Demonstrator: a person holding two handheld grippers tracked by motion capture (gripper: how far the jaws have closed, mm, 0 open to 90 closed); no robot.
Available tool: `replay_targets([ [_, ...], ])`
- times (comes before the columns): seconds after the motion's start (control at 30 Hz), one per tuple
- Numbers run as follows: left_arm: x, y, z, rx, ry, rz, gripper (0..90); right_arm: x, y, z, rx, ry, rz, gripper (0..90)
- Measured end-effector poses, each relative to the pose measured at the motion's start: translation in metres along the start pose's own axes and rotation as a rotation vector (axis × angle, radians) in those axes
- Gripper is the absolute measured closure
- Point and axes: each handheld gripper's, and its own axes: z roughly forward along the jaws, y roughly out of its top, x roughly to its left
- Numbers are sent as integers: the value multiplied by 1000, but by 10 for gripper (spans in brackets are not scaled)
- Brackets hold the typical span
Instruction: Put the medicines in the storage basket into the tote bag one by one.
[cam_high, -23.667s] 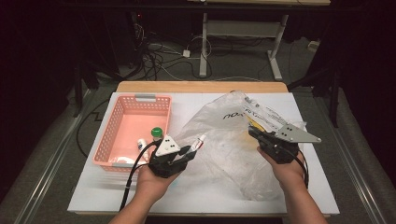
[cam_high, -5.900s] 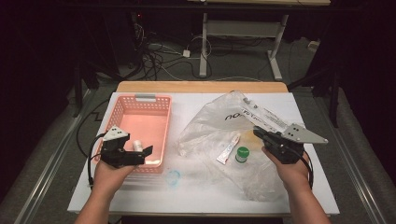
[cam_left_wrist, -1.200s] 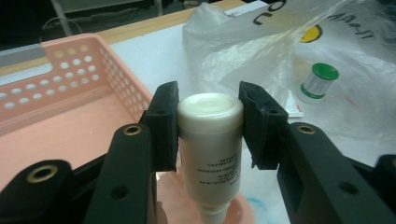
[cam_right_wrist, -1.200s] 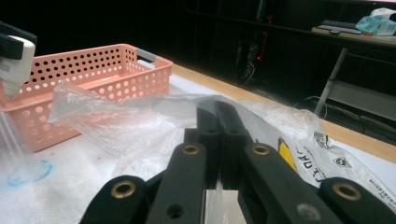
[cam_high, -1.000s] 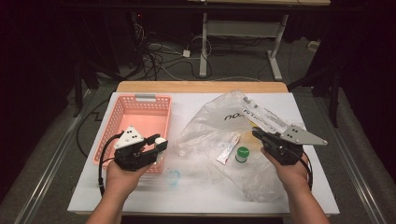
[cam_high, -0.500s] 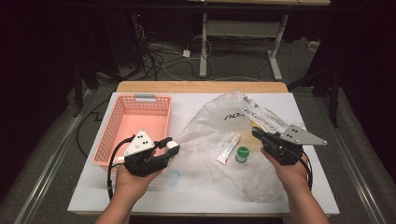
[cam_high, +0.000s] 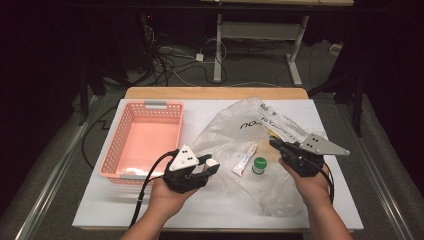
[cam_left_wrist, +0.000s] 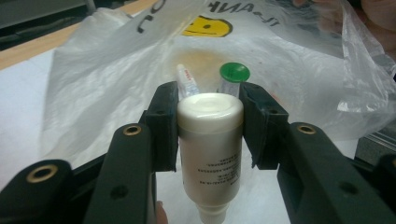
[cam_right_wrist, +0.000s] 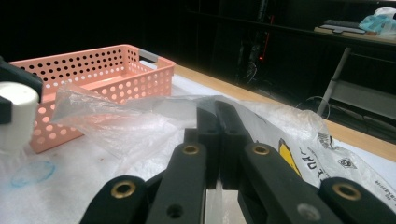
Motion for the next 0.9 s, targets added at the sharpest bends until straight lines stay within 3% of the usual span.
replay_targets([
  [0.23, -8, 12, 34, 34, -14, 35, 582, 0, -1, 3, 3, 5, 5, 900],
  [0.43, -5, 20, 64, 62, 16, 66, 582, 0, 0, 5, 2, 6, 3, 900],
  [0.73, 7, 23, 104, 85, 57, 34, 581, 0, 0, 9, 2, 11, 3, 900],
  [0.9, 11, 24, 123, 99, 93, 47, 580, 0, 1, 10, -1, 9, 9, 900],
])
